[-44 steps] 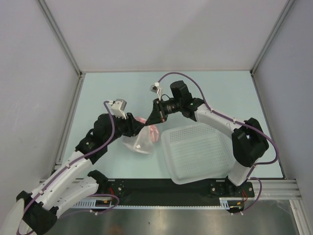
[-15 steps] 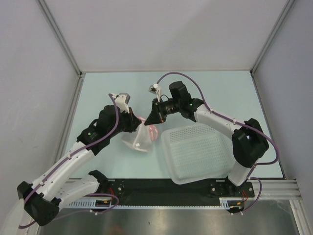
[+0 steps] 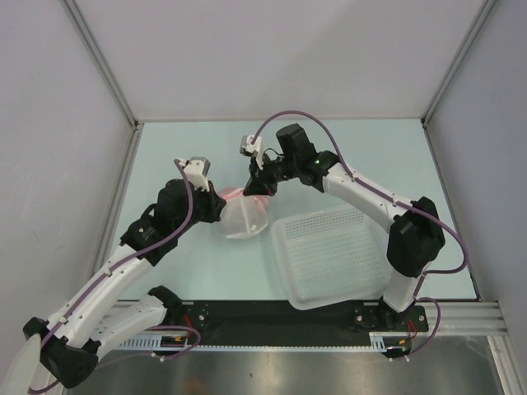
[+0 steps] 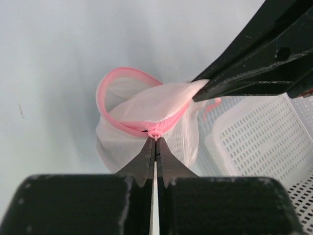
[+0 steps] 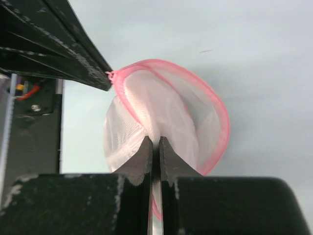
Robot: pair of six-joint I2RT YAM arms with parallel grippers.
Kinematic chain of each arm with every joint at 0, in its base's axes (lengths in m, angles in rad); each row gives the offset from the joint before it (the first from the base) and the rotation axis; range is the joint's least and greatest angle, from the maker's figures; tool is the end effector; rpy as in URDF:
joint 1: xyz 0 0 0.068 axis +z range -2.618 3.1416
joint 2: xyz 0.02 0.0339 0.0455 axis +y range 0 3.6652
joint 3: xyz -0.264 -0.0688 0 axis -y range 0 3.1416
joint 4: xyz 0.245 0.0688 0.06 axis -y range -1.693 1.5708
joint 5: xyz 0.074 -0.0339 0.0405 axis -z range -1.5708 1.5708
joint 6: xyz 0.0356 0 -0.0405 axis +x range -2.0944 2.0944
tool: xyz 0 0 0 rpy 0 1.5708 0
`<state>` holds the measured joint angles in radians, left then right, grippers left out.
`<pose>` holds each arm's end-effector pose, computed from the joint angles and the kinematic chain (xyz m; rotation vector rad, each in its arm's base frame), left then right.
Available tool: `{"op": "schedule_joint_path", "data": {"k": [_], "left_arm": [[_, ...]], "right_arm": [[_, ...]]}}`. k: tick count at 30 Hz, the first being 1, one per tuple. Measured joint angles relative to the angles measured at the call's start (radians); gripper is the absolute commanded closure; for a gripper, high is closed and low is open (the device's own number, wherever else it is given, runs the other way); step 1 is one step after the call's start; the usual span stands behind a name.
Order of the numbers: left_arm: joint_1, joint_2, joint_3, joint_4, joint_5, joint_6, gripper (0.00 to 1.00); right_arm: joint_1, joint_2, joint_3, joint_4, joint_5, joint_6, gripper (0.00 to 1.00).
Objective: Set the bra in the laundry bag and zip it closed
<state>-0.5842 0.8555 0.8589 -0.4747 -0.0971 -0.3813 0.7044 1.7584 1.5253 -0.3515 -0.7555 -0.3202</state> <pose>0.1597 -0.1014 0.3239 0.1488 2.0721 -0.5013 0.2926 0.2807 0.3195 -1.4202 1.6115 1.0338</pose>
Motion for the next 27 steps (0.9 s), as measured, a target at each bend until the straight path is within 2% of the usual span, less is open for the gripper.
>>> {"op": "schedule_joint_path", "data": {"k": [1,2,3,5,6,9,12,16,18,20,25,27], "left_arm": [[0.006,0.0,0.002,0.0,-0.006,0.001,1.0],[0.013,0.0,0.005,-0.001,-0.006,0.002,1.0],[0.018,0.001,0.008,0.0,-0.006,0.003,1.0],[0.031,0.006,0.018,0.006,-0.005,0.008,1.0],[0.037,0.01,0.02,0.013,-0.002,0.008,1.0],[0.05,0.039,0.02,0.03,0.025,0.007,1.0],[0.055,0.08,0.003,0.066,0.081,0.0,1.0],[0.055,0.087,-0.034,0.085,0.154,-0.003,1.0],[0.055,0.081,-0.044,0.092,0.184,-0.003,1.0],[0.055,0.066,-0.05,0.095,0.21,-0.003,1.0],[0.055,0.029,-0.067,0.101,0.259,-0.005,1.0],[0.055,0.023,-0.074,0.104,0.27,-0.008,1.0]], "right_arm": [[0.0,0.011,0.017,-0.003,0.013,-0.018,1.0],[0.001,0.025,0.038,-0.005,0.026,-0.037,0.93],[0.003,0.037,0.058,-0.006,0.04,-0.056,0.73],[0.008,0.05,0.081,-0.006,0.064,-0.085,0.52],[0.01,0.05,0.084,-0.006,0.089,-0.101,0.45],[0.006,0.043,0.058,0.012,0.158,-0.146,0.36],[0.008,-0.014,-0.084,0.051,0.219,-0.188,0.24],[0.045,-0.126,-0.291,0.105,0.27,-0.238,0.22],[0.074,-0.182,-0.355,0.134,0.275,-0.267,0.28],[0.099,-0.22,-0.376,0.178,0.267,-0.294,0.31],[0.124,-0.24,-0.377,0.292,0.259,-0.338,0.3],[0.129,-0.24,-0.377,0.317,0.258,-0.349,0.36]]}}
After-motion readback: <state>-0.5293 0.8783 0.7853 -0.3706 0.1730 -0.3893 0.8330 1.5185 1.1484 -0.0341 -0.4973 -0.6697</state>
